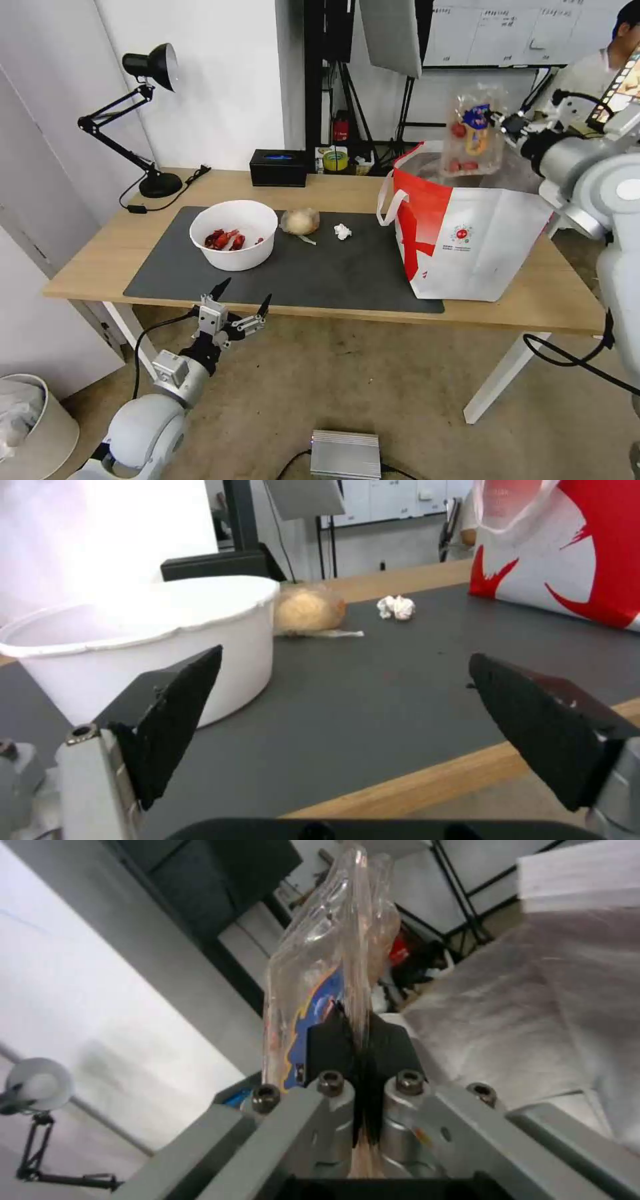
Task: Pick up the trash from the table and place it into the takeout bag.
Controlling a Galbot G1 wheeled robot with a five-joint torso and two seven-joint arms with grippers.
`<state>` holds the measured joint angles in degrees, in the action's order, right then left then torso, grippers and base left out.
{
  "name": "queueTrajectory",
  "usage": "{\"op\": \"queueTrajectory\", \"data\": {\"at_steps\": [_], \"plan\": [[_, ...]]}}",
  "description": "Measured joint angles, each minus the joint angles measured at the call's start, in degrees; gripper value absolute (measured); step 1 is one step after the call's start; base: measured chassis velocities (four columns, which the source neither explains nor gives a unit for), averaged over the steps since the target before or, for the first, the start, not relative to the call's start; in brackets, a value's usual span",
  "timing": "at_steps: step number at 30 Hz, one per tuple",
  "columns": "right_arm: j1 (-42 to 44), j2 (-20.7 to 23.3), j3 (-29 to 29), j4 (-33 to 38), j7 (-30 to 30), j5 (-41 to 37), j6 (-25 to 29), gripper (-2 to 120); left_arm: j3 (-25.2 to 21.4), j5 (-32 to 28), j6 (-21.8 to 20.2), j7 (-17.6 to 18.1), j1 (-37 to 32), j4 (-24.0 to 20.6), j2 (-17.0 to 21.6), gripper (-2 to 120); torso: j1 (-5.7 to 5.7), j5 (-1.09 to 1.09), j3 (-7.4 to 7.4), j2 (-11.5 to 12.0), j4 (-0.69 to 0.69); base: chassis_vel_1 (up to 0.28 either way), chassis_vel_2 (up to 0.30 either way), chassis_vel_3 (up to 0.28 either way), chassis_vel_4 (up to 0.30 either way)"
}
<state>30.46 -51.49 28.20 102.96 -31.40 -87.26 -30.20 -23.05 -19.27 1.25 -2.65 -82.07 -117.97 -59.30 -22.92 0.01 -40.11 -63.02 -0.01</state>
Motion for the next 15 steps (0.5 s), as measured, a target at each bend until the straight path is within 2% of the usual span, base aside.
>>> {"op": "queueTrajectory", "data": {"at_steps": [15], "plan": [[1.2,-1.4,-0.1,-3.1,1.2,1.4,0.5,0,-0.1,0.2,0.3,0.0,-0.2,-0.1,-0.2,100,0.00,-0.01,0.00,0.0,0.01,0.000,0.000,0.000,0.000]]}}
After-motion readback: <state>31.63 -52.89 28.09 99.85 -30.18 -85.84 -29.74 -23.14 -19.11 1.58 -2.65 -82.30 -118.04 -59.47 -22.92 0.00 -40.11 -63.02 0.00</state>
